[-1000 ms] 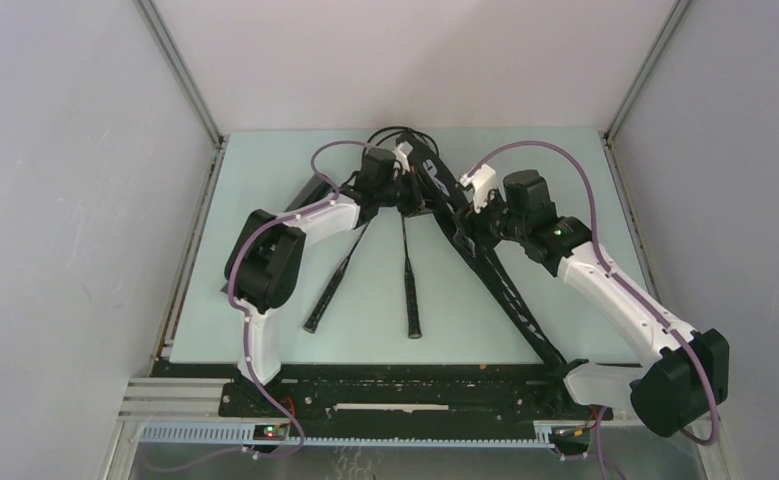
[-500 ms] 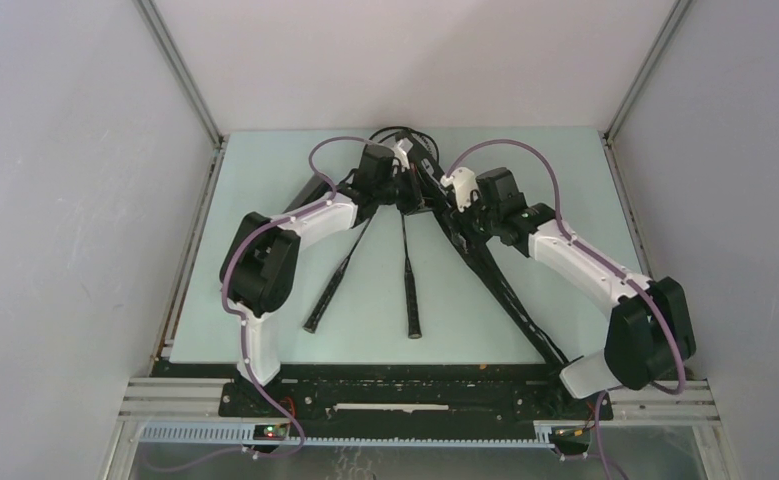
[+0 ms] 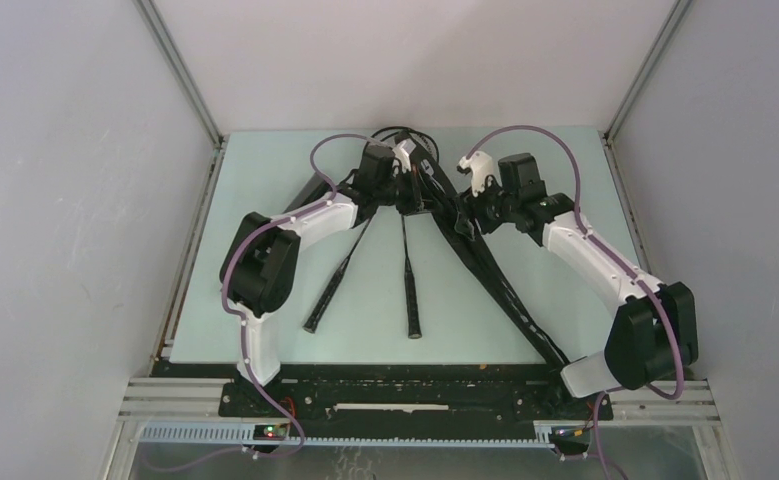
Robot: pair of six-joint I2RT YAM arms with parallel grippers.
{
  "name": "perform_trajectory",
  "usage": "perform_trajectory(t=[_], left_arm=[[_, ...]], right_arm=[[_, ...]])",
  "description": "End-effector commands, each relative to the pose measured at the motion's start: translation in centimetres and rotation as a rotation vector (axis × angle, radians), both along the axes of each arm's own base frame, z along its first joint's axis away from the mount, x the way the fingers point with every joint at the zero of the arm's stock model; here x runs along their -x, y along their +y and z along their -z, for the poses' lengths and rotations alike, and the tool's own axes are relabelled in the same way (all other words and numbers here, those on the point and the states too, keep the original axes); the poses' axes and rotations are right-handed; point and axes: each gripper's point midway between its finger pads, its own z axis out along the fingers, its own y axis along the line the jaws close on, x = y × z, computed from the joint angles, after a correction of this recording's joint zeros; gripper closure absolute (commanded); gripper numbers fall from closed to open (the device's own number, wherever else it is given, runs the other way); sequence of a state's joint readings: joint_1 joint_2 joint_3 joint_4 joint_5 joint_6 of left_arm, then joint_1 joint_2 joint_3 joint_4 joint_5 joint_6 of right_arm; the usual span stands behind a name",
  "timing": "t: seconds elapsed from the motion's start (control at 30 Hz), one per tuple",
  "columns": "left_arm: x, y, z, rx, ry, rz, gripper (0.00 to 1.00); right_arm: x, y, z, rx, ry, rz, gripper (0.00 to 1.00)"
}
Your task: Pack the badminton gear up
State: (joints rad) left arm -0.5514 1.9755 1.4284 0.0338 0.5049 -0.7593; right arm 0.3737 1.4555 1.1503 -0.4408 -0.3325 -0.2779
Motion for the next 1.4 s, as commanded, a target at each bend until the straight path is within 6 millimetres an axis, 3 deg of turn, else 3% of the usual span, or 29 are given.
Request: perform_trajectory(t=[0.0, 0.4, 0.7, 0.77, 0.9, 0.93, 1.1, 1.23, 1.37], left_arm=[[0.6, -0.4, -3.7, 0.028, -0.097, 0.049, 1.00], [0.1, -0.8, -5.2, 0.020, -0.192, 0.114, 1.00], [-0.1, -1.0, -5.8, 0.026, -0.227, 0.198, 1.00], [-0.3, -1.2, -5.5, 0.012, -0.226, 0.215, 1.00], [-1.0, -1.3, -4.3, -0.026, -0.219, 0.239, 1.00], [-1.2, -1.3, -3.9, -0.034, -0.212, 0.244, 1.00], [-2.5, -1.3, -1.6, -0.090, -0.190, 0.248, 1.00], [-3.7, -1.4, -0.5, -0.120, -0.182, 0.234, 0.99], [-4.9, -1.8, 0.1, -0.126, -0.172, 0.223, 0.92]], right_arm=[[-1.2, 0.1, -2.3, -0.045, -0.043, 0.015, 0.39], [-2.2, -2.1, 1.3, 0.181, -0.104, 0.058, 0.48], [0.0, -3.5, 4.0, 0.252, -0.090, 0.039, 0.52], [-0.7, -4.5, 3.4, 0.276, -0.121, 0.089, 0.64], [-2.3, -7.1, -0.2, 0.284, -0.241, 0.241, 0.97], [-2.6, -7.8, -1.2, 0.290, -0.272, 0.278, 1.00], [-3.3, -12.3, -3.5, 0.325, -0.331, 0.445, 1.00], [-3.5, -14.9, -2.9, 0.341, -0.292, 0.519, 1.00], [-3.8, -15.6, -1.6, 0.339, -0.245, 0.537, 1.00]])
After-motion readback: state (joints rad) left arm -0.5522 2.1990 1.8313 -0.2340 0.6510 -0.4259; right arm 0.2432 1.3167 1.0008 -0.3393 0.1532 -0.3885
